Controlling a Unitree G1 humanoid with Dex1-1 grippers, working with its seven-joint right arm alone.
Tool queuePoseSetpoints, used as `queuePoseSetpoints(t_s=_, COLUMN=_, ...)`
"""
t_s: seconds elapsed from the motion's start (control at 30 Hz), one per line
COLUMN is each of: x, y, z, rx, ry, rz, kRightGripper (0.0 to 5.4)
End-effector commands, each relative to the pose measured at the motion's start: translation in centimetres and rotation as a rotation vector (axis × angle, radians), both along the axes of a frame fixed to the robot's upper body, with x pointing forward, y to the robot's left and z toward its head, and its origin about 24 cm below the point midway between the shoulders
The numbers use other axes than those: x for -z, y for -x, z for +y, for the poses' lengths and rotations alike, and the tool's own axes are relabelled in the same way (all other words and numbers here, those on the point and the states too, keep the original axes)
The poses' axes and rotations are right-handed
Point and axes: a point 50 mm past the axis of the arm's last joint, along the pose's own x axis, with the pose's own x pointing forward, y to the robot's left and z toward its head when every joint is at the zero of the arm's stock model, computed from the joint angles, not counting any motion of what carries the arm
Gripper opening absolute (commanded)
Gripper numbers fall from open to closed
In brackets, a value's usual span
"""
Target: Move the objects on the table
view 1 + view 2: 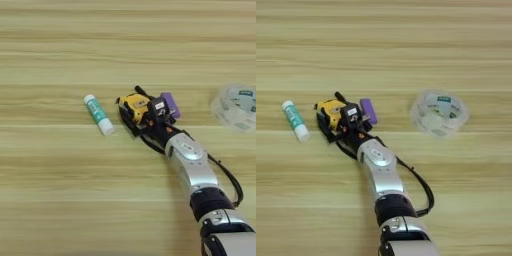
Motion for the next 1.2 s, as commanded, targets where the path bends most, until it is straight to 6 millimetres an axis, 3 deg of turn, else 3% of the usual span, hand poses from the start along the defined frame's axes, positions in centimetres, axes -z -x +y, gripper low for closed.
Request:
queuePoseSetpoints(t_s=0.03, x=-3.3, y=-2.0, z=0.1, rx=-0.012, ry=0.02, rz=-0.129, kRightGripper=5.37)
queuePoseSetpoints(t_s=0.3, x=-3.6, y=-1.9, z=0.0, rx=-0.005, ry=0.016, rz=-0.153, kRightGripper=5.37)
queuePoseSetpoints(t_s=0.8, x=-7.0, y=-1.2, z=0.6, rx=-0.002, ry=-0.062, rz=-0.383, kRightGripper=5.37)
queuePoseSetpoints(t_s=1.2, x=-7.1, y=2.4, z=5.3, rx=-0.249, ry=-0.114, rz=-0.379, kRightGripper=5.37)
